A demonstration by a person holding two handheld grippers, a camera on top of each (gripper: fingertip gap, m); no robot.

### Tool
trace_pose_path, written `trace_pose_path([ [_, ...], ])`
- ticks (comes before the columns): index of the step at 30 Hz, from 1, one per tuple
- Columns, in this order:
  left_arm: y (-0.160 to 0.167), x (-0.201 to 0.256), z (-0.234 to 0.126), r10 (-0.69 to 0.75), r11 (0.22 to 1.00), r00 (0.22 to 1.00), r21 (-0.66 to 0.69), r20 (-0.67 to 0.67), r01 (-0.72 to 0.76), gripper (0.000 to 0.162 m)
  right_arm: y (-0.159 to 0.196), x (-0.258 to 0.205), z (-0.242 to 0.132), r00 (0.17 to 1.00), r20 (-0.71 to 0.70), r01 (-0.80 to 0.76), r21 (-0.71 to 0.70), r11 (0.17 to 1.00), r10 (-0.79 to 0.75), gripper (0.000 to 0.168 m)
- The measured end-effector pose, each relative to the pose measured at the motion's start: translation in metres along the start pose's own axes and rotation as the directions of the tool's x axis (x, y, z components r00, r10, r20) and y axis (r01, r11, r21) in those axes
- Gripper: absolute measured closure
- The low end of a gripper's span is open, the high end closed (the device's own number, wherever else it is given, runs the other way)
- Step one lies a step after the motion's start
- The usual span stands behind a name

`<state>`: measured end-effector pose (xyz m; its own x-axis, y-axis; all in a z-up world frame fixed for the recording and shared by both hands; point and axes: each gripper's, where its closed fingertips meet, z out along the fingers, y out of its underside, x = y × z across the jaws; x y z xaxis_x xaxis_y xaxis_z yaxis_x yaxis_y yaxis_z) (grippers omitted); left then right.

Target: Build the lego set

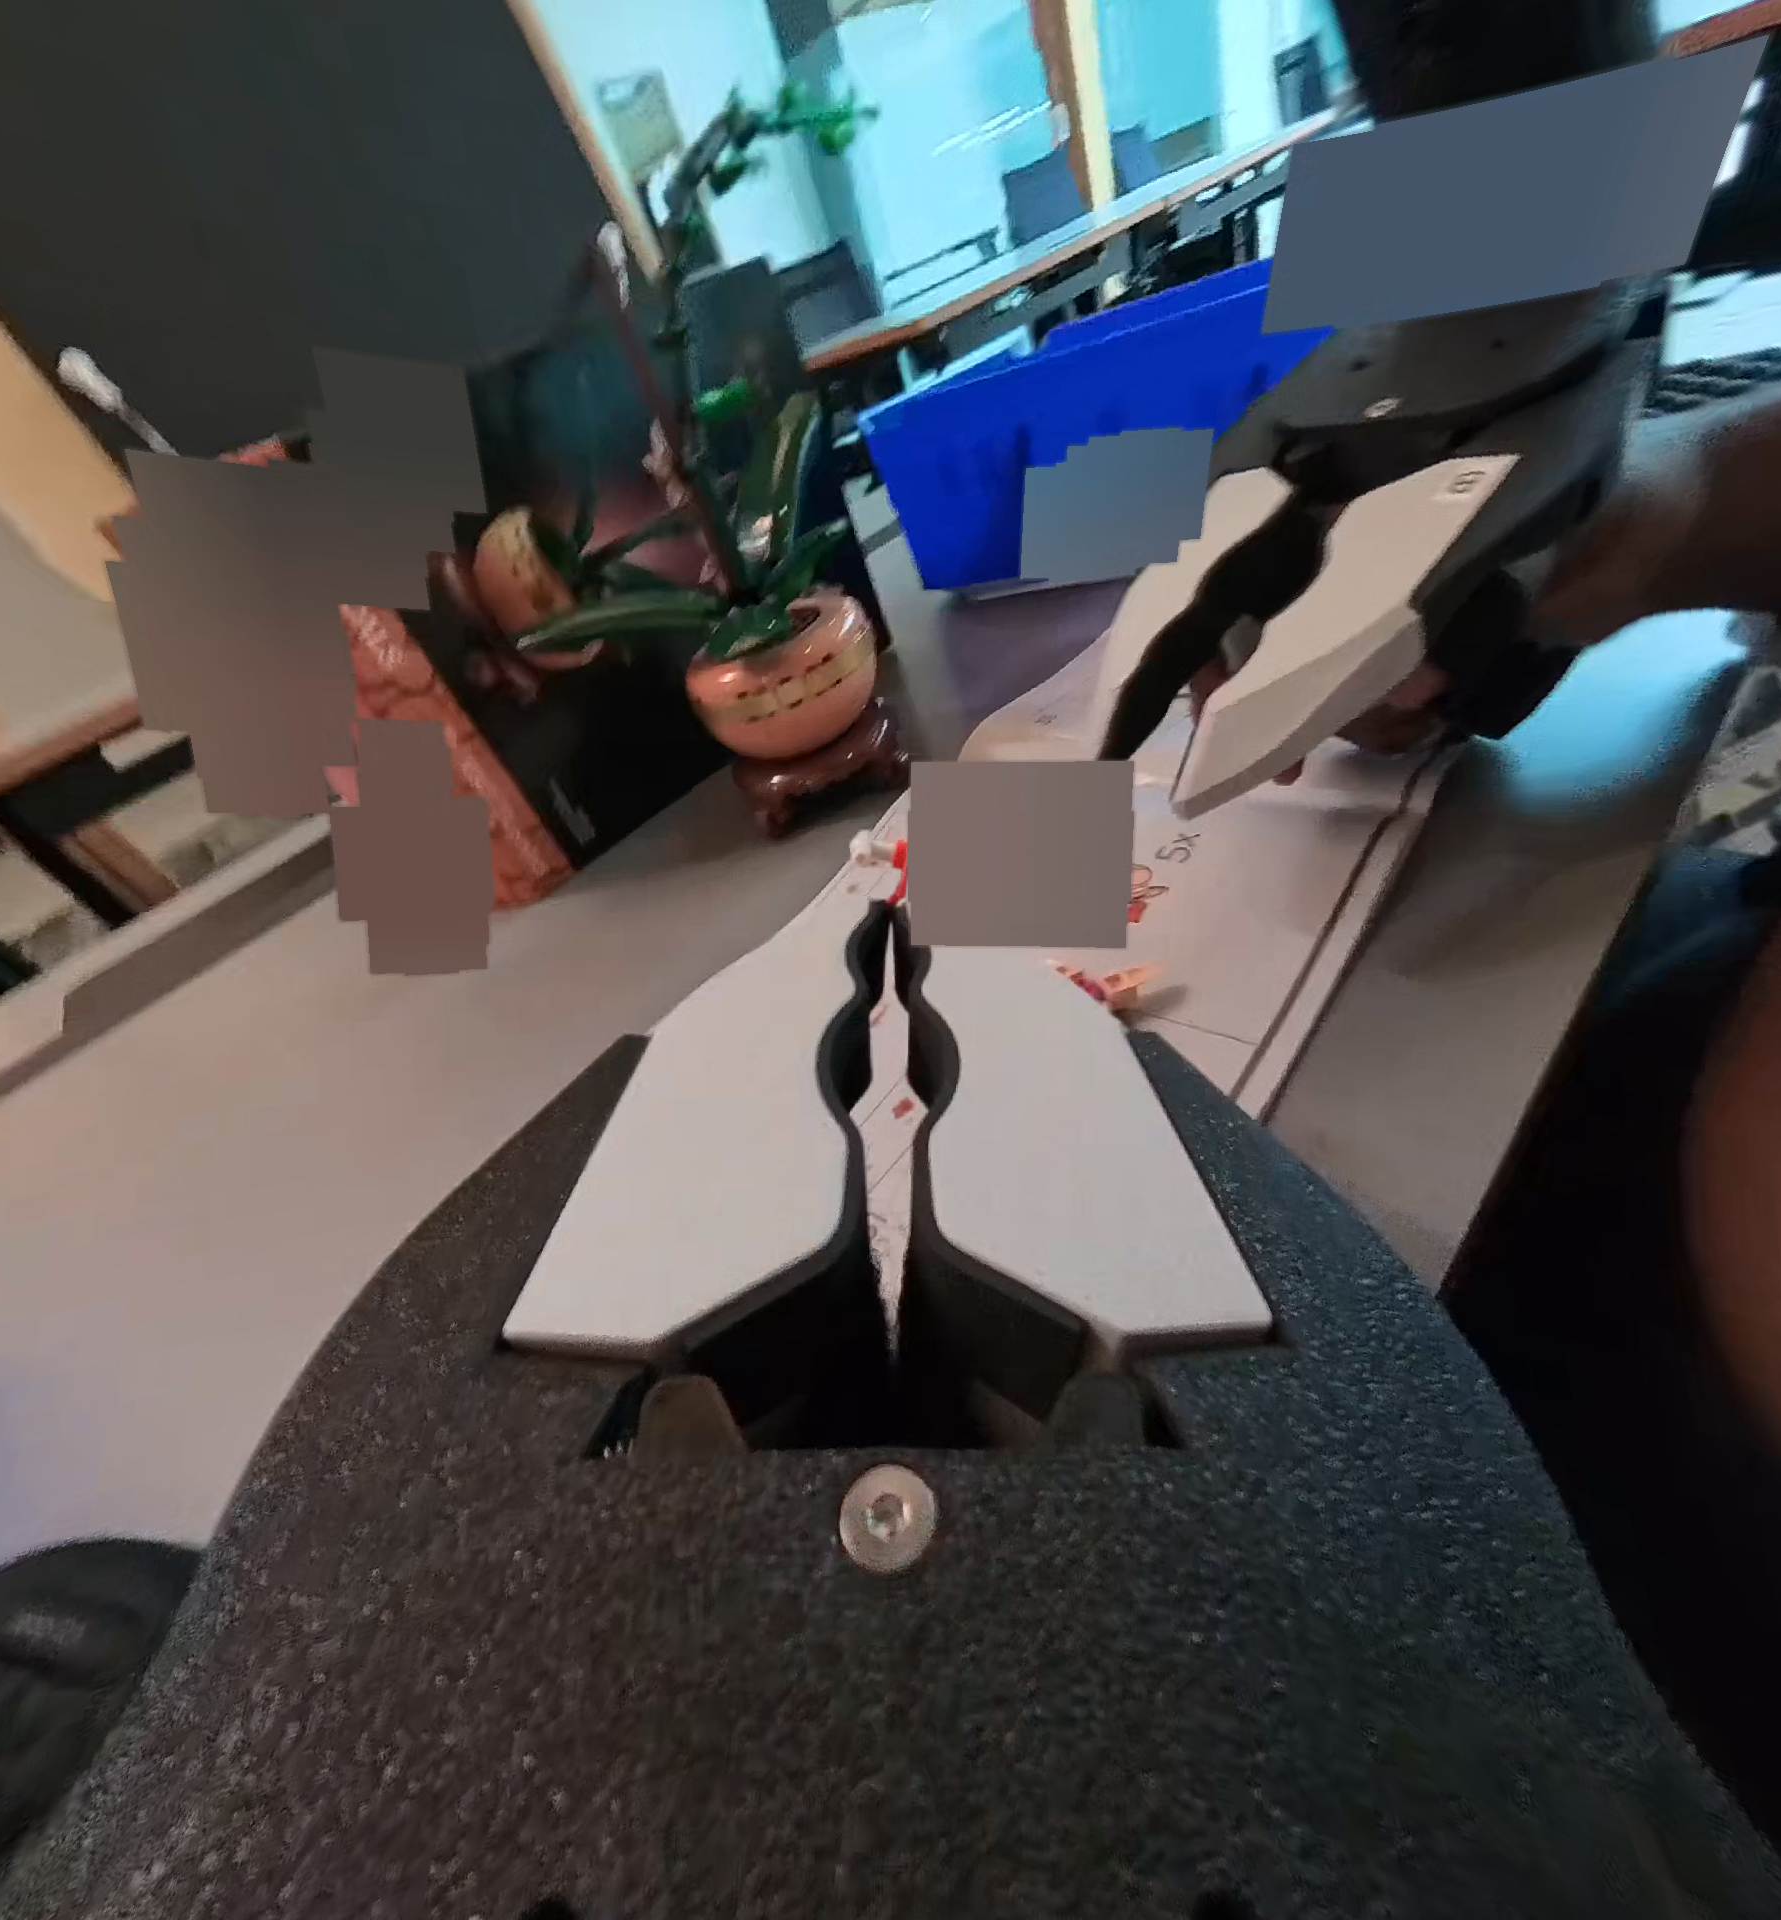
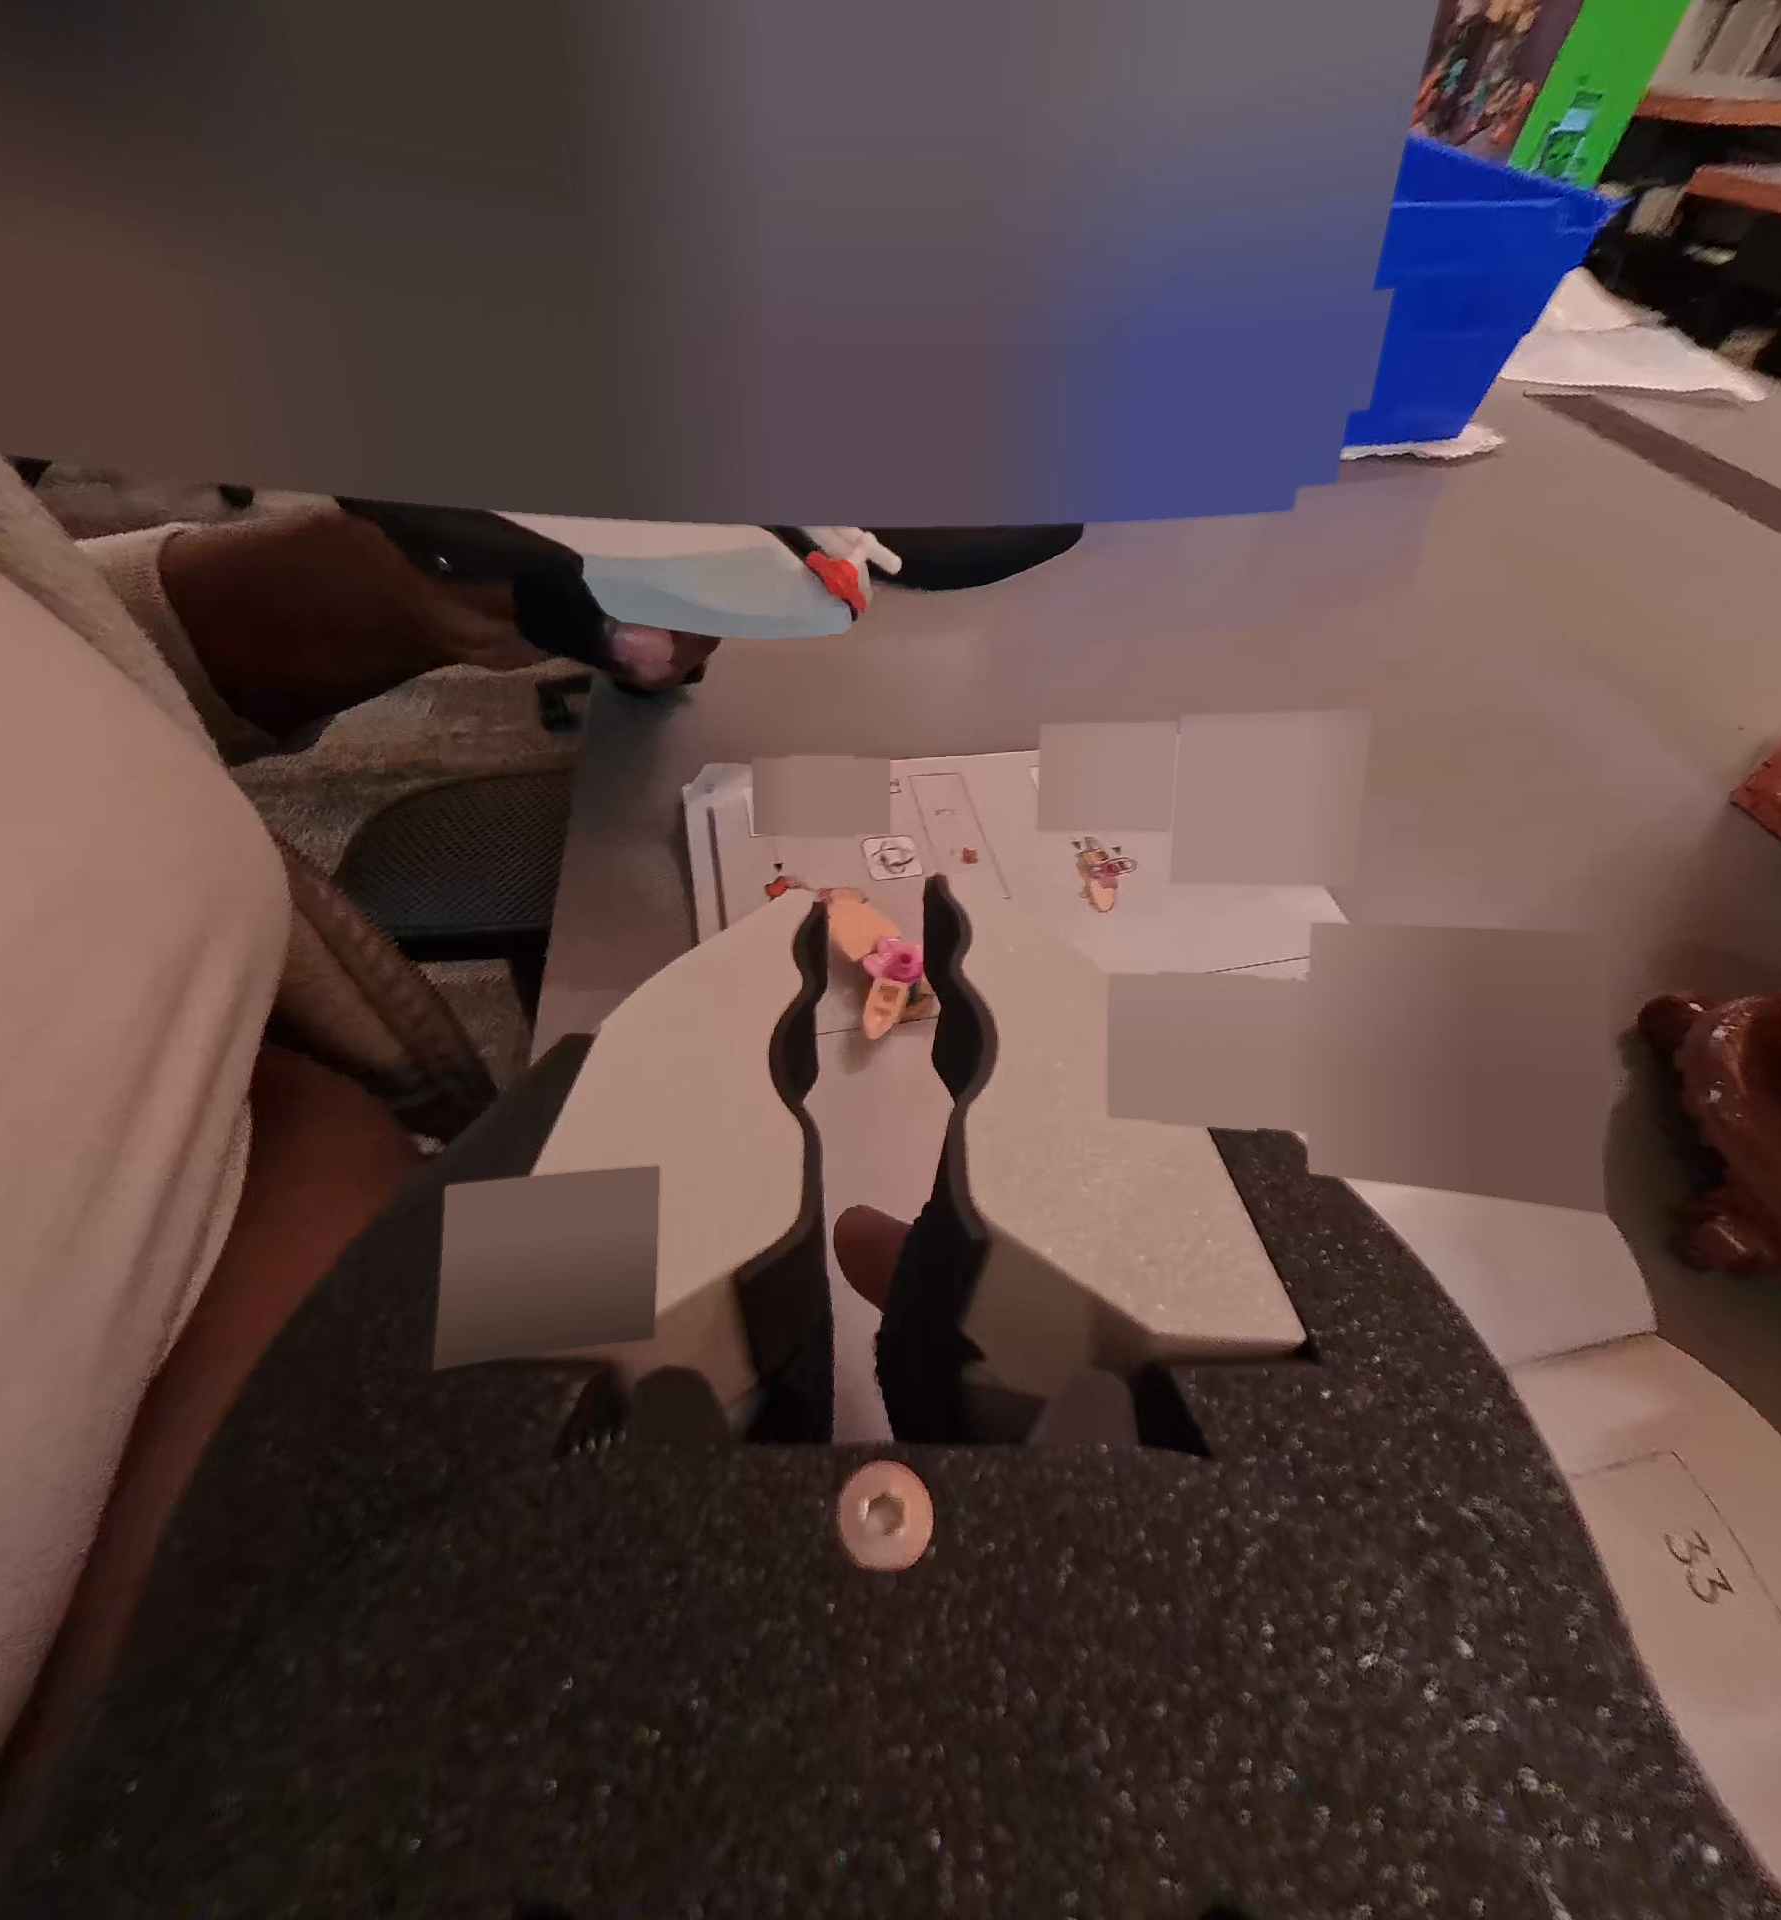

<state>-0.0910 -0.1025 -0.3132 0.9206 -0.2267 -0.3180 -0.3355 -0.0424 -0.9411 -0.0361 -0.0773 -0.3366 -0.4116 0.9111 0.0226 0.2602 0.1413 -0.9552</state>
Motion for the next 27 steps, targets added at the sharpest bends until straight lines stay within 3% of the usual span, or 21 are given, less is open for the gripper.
trace_pose_path([
  [6,-0.013,0.017,-0.002,0.125,0.99,0.987,0.076,-0.105,-0.117,0.161,-0.012,-0.007,0.004,0.991,0.115,0.081,-0.077,0.994,-0.071,0.149],
  [12,-0.026,-0.017,-0.016,0.124,0.991,0.992,0.062,-0.023,-0.123,0.161,-0.032,0.01,-0.005,0.978,0.082,0.198,-0.087,0.976,-0.191,0.15],
  [22,0.001,-0.018,-0.018,0.113,0.993,0.994,-0.025,0.002,-0.112,0.161,0.022,0.009,-0.001,0.983,0.09,0.177,-0.302,0.937,-0.157,0.15],
  [27,0.009,-0.01,-0.013,0.07,0.997,0.997,-0.019,-0.024,-0.07,0.161,0.028,0.021,0.007,0.971,0.187,0.214,-0.382,0.899,-0.152,0.146],
])
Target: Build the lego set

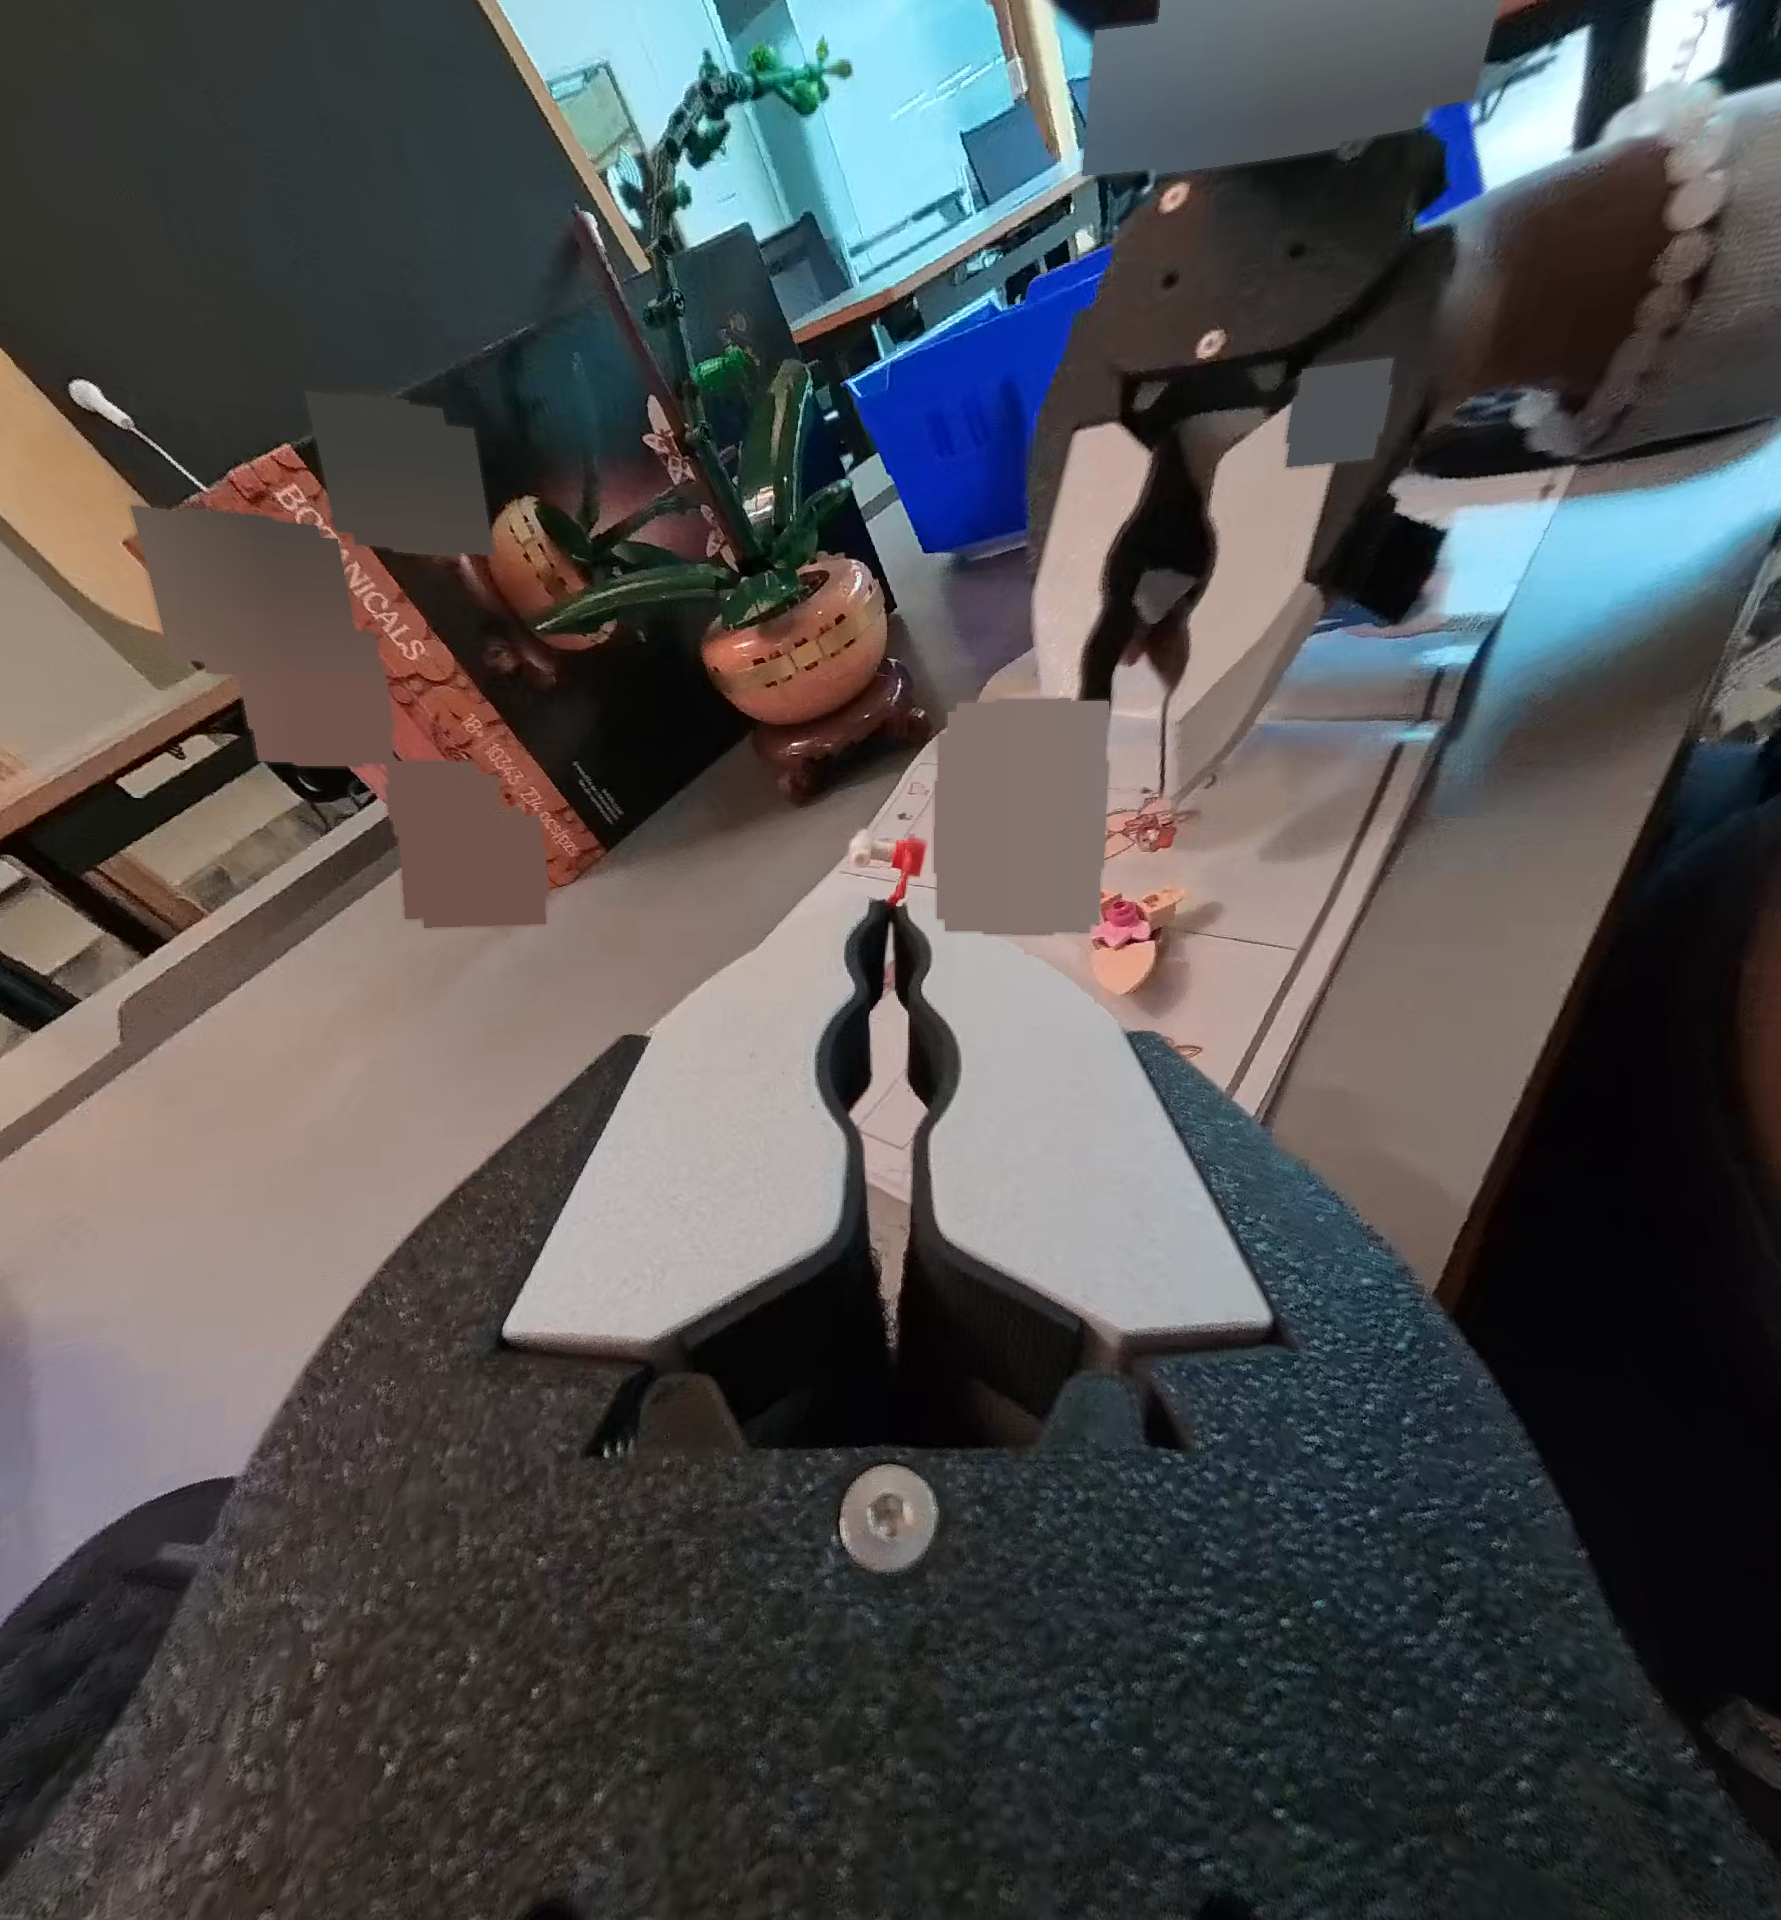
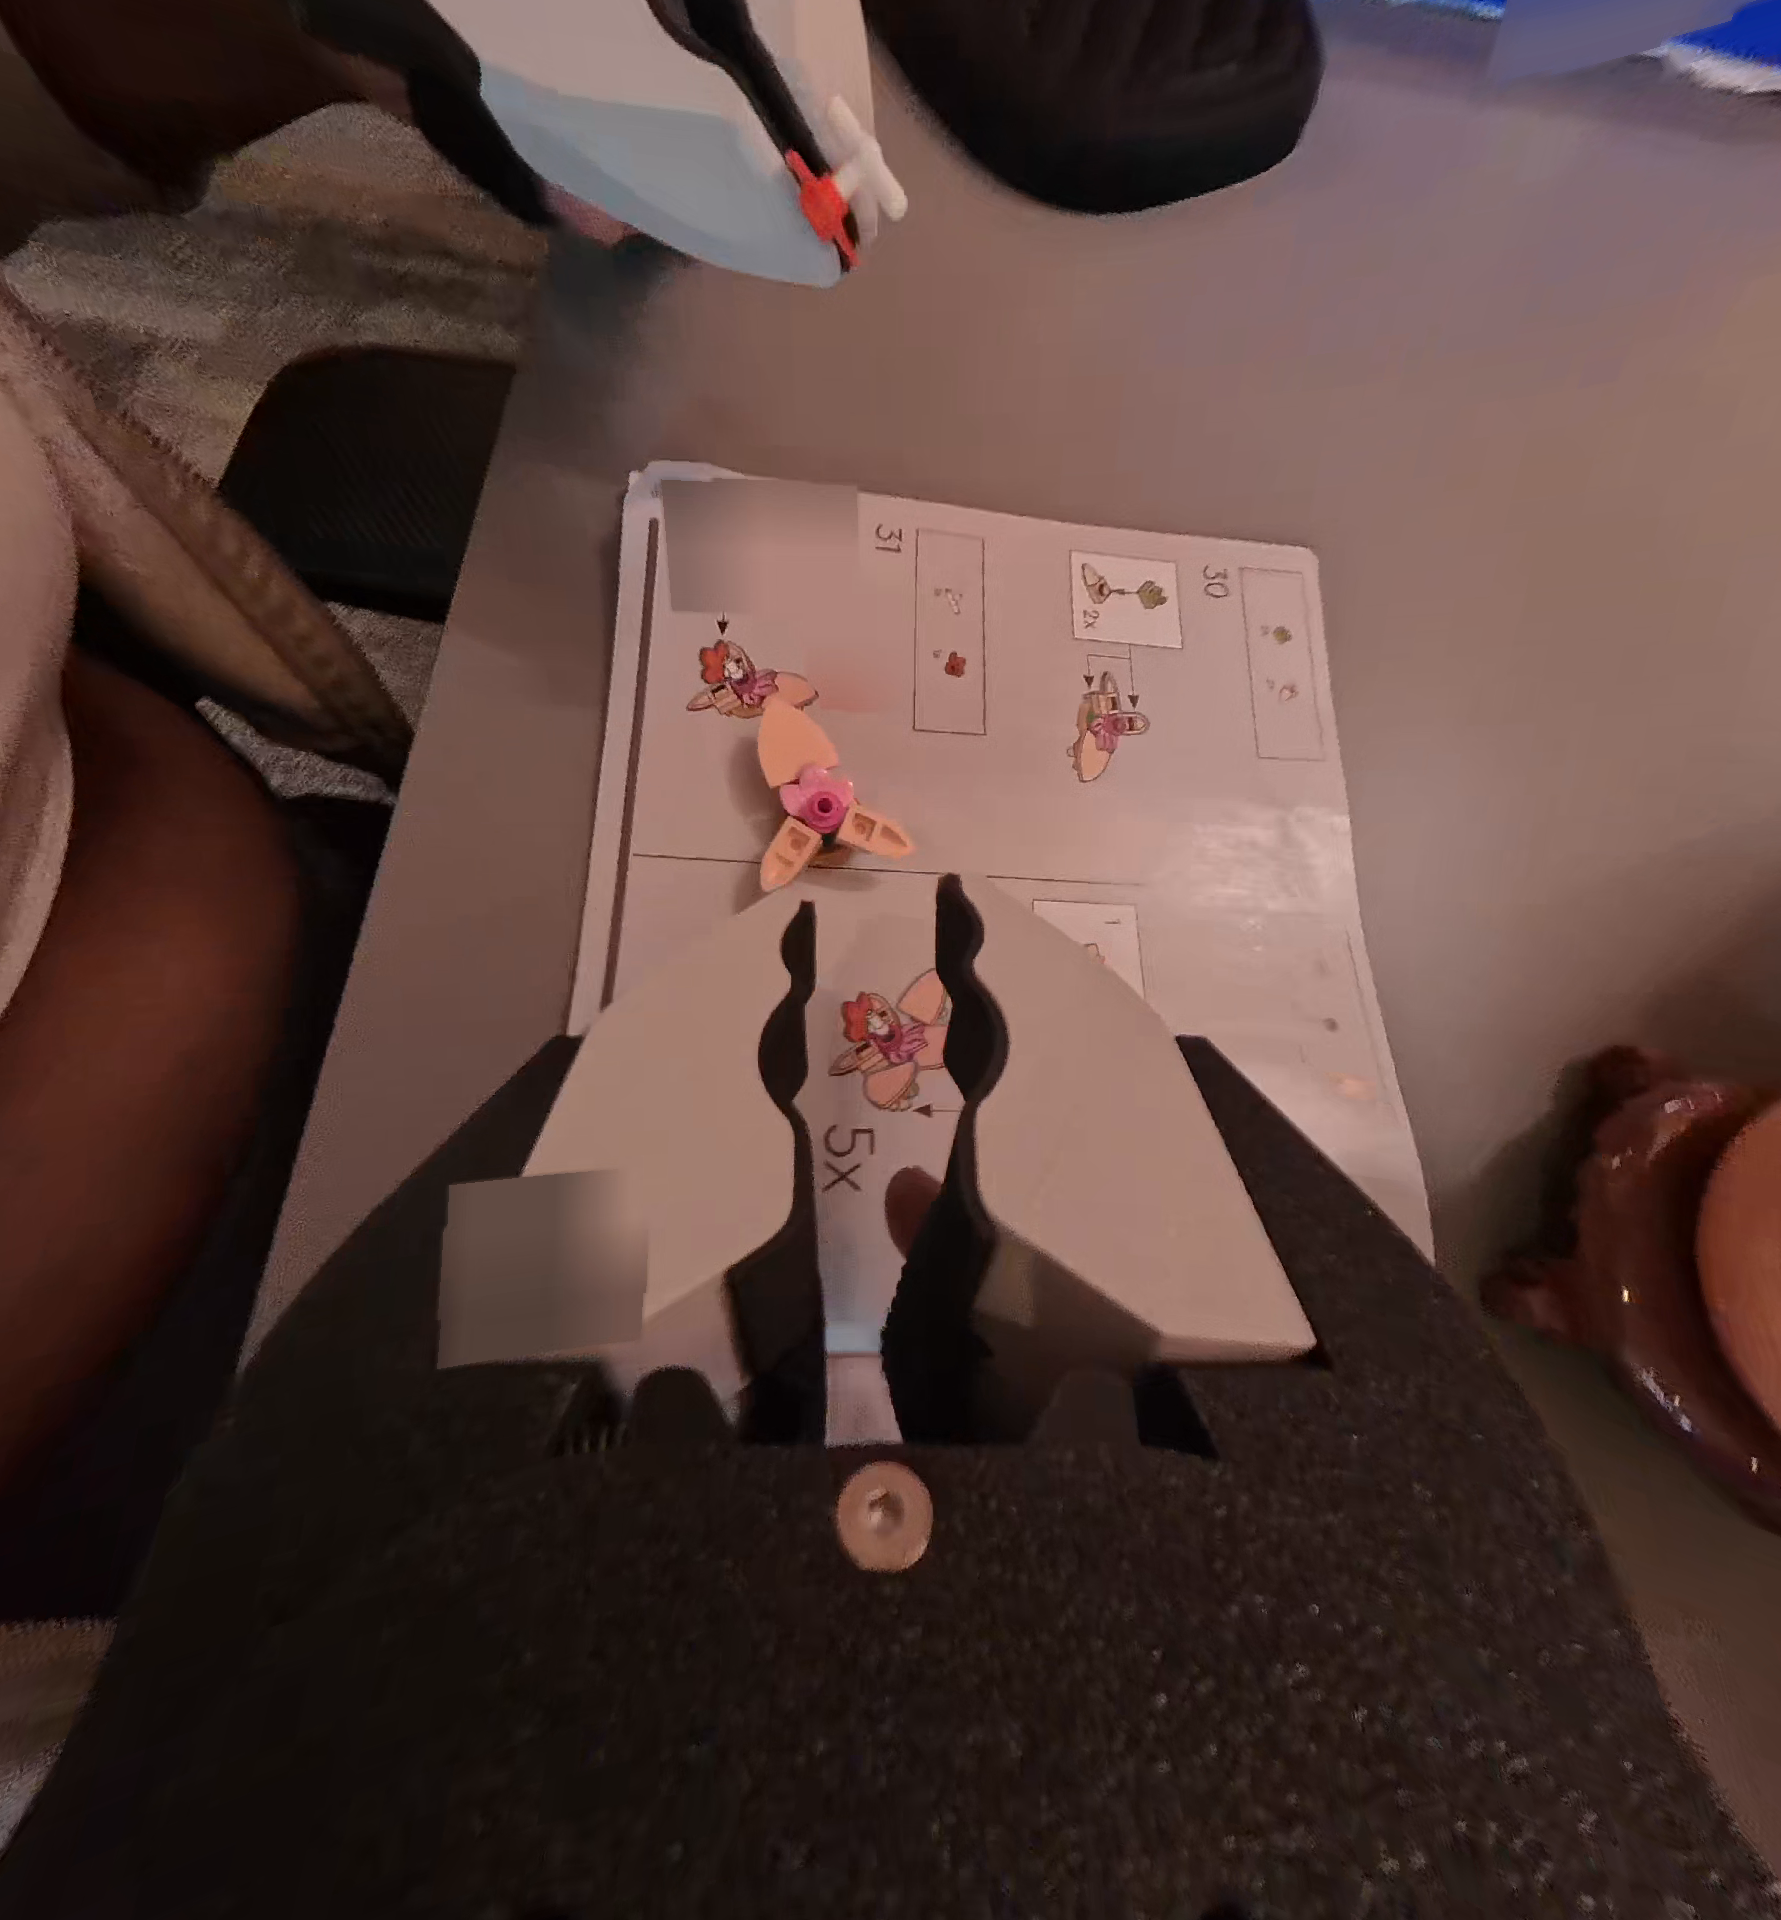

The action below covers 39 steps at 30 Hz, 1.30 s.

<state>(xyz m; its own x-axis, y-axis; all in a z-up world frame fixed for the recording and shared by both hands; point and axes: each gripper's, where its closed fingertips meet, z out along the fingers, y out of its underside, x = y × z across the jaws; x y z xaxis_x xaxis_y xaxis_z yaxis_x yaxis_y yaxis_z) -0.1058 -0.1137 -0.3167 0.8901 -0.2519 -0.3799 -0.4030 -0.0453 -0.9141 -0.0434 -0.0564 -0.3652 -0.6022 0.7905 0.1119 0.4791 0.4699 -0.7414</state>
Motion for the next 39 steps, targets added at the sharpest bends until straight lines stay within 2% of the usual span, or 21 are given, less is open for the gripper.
trace_pose_path([
  [7,-0.001,0.002,0.0,-0.015,1.0,1.0,0.02,-0.026,0.016,0.161,-0.002,-0.001,0.016,0.958,0.226,0.194,-0.071,0.979,-0.173,0.144],
  [13,0.001,0.004,0.001,0.013,1.0,1.0,0.002,-0.022,-0.013,0.161,-0.005,-0.001,0.02,0.897,0.311,0.36,-0.098,0.928,-0.315,0.149],
  [18,0.003,0.006,0.002,0.034,0.999,0.999,-0.011,-0.022,-0.034,0.161,0.003,0.0,0.027,0.867,0.301,0.451,-0.133,0.883,-0.397,0.151],
  [22,0.001,0.005,0.001,0.025,1.0,0.999,0.002,-0.022,-0.025,0.161,0.005,-0.001,0.032,0.876,0.278,0.44,-0.13,0.889,-0.393,0.153],
  [32,0.002,0.004,0.002,0.029,1.0,0.999,0.0,-0.019,-0.029,0.161,0.014,-0.012,0.023,0.94,0.253,0.27,-0.147,0.952,-0.227,0.151],
  [39,0.002,0.004,0.003,0.035,0.999,0.999,-0.001,-0.019,-0.035,0.161,0.012,-0.02,0.022,0.954,0.227,0.229,-0.125,0.965,-0.196,0.151],
])
